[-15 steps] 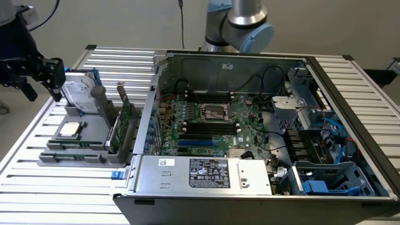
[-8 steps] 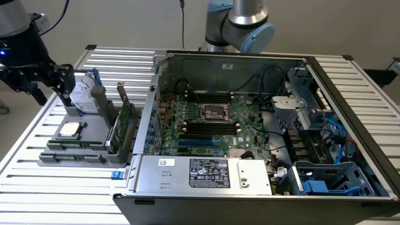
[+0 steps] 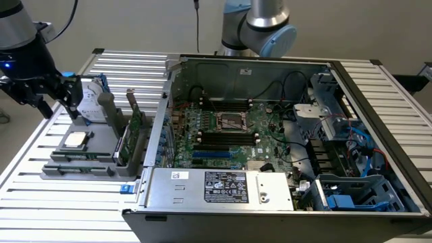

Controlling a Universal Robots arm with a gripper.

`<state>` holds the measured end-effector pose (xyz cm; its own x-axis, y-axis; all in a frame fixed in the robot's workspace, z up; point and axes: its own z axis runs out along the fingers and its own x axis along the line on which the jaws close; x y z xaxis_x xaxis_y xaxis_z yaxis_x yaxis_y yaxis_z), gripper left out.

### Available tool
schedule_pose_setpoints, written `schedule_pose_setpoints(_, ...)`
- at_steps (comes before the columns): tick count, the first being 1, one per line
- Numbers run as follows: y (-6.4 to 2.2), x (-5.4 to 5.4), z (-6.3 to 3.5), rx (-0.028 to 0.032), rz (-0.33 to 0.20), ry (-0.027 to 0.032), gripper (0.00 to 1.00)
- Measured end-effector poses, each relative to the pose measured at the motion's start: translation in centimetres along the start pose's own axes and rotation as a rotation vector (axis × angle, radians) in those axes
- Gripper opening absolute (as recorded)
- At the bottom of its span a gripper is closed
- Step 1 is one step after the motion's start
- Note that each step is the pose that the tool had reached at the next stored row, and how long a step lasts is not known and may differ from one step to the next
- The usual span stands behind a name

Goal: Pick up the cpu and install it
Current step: 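Pick up the cpu and move it towards the insertion slot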

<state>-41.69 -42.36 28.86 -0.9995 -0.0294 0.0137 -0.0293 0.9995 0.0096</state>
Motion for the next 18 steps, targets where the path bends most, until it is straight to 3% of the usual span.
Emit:
schedule_pose_setpoints(3, 0.00, 0.2, 0.56, 0.0000, 0.000, 0.0000, 0.62)
schedule_pose_setpoints(4, 0.01, 0.3, 0.74, 0.0000, 0.000, 0.0000, 0.67)
schedule_pose_setpoints(15, 0.58, 0.5, 2.74, 0.0000, 0.000, 0.0001, 0.67)
schedule_pose_setpoints(18, 0.77, 0.5, 3.29, 0.0000, 0.001, 0.0001, 0.75)
